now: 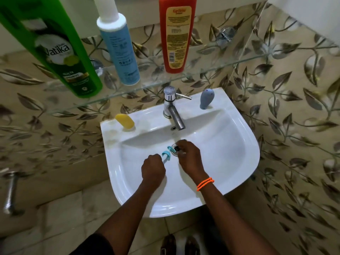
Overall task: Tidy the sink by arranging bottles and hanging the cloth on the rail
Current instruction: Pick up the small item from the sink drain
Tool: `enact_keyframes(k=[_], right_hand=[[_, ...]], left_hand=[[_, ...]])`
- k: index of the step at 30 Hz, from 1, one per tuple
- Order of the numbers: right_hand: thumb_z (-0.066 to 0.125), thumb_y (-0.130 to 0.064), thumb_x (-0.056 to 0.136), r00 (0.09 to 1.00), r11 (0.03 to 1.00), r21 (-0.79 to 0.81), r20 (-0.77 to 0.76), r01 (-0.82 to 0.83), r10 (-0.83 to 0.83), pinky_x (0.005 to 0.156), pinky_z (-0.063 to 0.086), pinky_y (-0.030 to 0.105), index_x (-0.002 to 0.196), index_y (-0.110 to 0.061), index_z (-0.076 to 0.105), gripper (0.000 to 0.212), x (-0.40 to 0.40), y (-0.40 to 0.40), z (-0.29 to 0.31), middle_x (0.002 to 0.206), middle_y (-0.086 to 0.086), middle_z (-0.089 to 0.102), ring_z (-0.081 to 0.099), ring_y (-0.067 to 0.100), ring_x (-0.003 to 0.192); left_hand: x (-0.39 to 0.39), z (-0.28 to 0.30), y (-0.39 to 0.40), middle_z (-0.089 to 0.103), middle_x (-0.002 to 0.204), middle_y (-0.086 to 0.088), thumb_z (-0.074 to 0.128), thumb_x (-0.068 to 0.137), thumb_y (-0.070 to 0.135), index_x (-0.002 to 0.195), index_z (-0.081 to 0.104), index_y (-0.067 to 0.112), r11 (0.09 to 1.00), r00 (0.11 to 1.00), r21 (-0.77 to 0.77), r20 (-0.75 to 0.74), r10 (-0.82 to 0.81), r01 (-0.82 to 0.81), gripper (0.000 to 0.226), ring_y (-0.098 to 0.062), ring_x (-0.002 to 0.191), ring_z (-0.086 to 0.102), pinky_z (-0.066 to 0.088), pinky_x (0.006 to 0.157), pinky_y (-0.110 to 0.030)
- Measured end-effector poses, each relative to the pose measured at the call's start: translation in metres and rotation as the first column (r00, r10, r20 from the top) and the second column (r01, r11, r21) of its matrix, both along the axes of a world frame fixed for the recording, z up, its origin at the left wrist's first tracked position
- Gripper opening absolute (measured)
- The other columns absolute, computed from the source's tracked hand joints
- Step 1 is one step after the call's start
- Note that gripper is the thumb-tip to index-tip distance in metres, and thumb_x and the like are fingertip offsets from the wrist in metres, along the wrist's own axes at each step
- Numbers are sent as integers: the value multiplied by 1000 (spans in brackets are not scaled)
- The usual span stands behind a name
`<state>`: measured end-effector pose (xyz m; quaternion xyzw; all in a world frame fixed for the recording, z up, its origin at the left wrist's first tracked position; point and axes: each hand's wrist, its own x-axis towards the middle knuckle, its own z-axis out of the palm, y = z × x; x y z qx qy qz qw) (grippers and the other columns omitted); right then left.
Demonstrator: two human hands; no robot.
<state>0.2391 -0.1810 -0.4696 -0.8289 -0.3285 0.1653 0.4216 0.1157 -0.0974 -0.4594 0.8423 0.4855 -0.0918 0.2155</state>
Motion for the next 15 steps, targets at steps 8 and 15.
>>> enact_keyframes(k=[8,15], right_hand=[[73,-6,74,829,909,-326,408,-258,382,93,44,44,114,-29,70,47,24,-41,55,99,0,72,66,27,94],[86,-4,71,972,988,-142,236,57,-23,88,53,40,113,-10,72,45,5,-179,89,108,11,70,68,28,97]], left_hand=[[24,70,1,56,74,-5,58,96,8,96,77,17,879,861,226,207,-465,420,21,-27,80,61,34,64,-31],[48,106,-97,78,86,-5,65,94,7,102,80,20,560,571,483,141,-809,673,21,-31,86,66,43,79,-38]])
